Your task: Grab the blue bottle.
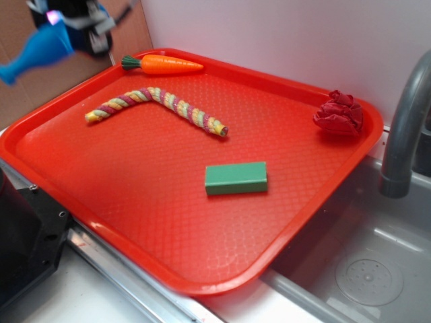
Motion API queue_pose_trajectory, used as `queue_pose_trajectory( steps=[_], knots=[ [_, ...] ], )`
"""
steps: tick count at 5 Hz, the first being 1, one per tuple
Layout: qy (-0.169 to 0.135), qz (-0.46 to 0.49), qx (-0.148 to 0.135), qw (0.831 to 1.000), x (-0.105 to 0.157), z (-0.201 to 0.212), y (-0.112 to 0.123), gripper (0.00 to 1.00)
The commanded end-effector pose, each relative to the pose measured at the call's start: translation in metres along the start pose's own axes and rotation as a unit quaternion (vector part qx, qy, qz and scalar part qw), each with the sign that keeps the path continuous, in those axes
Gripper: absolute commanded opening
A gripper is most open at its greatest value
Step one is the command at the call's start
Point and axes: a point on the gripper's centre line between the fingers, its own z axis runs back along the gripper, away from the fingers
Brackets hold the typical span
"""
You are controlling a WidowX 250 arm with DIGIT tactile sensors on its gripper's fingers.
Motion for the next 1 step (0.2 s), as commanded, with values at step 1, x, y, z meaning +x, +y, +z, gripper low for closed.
queue_pose_trajectory(
  steps=[1],
  knots=[
    [-0.025,0.013,0.002,1.000,0.0050,0.0604,-0.0012,0.00]
  ],
)
